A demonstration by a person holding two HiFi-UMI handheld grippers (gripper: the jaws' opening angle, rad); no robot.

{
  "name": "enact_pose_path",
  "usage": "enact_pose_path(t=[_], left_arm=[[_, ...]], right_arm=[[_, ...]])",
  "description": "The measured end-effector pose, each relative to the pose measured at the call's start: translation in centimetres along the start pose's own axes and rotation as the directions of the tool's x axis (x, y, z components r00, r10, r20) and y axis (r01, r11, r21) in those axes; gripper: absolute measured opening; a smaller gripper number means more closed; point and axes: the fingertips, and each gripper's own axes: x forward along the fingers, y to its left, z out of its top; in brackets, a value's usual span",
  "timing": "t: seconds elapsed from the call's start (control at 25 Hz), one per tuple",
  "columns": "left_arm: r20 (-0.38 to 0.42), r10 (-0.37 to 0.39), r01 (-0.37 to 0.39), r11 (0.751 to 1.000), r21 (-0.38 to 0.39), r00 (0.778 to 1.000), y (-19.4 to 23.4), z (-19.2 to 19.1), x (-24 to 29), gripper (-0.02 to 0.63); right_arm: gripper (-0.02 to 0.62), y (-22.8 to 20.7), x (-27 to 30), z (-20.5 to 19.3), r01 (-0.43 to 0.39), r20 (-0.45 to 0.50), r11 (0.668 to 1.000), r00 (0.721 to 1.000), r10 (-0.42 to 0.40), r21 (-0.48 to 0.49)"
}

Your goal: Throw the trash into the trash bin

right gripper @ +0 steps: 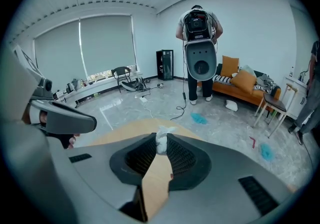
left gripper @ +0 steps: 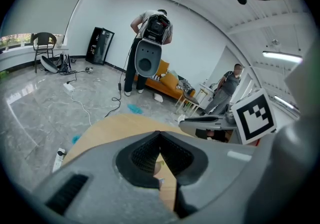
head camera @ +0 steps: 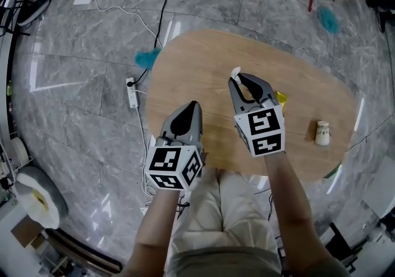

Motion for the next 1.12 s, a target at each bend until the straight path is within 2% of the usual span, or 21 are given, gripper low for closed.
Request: enact_pose_path(t=[0.36, 1.12], left_arm=[[0.003, -0.011, 0.011, 1.000, 0.002, 1.000, -3.3, -0.5, -2.3, 0.000], [0.000, -0.062, 0.062, 0.996, 0.062, 0.998, -10.4, 2.2, -8.1, 0.000]], right_arm=[[0.064, 0.5, -4.6, -0.4, 0.012, 0.017, 1.000, 1.000, -0.012, 0.023], [0.064, 1.9, -15.2, 1.9, 0.045, 0.069, 0.998, 0.996, -0.049, 0.051]])
